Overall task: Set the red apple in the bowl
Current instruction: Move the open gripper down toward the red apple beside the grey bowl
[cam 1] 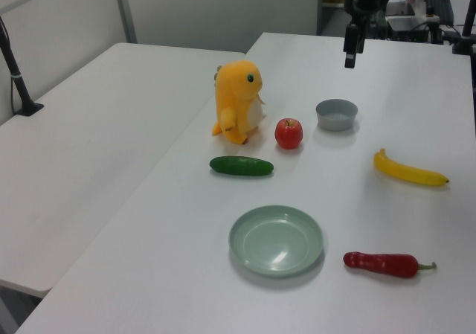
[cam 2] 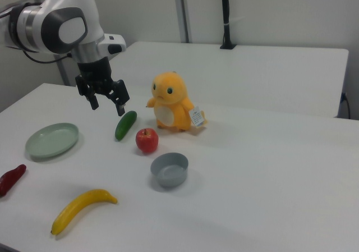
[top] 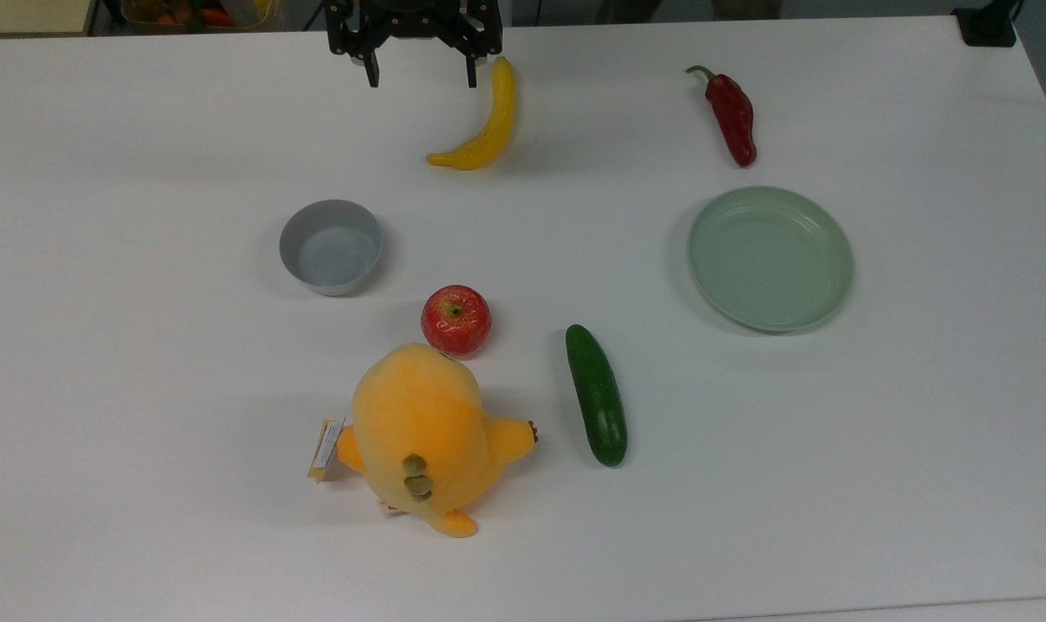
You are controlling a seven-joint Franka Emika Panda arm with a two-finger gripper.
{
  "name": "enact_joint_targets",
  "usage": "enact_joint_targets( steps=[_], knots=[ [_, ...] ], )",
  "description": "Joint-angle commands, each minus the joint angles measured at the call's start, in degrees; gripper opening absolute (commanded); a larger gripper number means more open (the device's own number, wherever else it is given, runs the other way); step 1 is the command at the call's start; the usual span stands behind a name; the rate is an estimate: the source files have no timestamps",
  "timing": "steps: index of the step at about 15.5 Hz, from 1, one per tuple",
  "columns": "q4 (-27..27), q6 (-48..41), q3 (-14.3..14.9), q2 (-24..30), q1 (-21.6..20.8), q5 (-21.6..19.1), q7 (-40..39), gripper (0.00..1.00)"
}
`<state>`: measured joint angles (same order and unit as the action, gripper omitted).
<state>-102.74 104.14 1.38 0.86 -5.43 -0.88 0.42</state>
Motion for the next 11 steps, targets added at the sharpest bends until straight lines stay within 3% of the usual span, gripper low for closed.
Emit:
enact_joint_targets(
  steps=[1,4,11],
  knots=[
    [5.6,-6.5,0.9,-4.0,0.7,-0.5,-1.5,1.00],
    [9.7,-7.0,0.9,-7.1,1.7,-1.1,-0.4,1.00],
    [9.8,-6.4,1.0,-7.1,3.3,-1.1,0.0,1.00]
  ],
)
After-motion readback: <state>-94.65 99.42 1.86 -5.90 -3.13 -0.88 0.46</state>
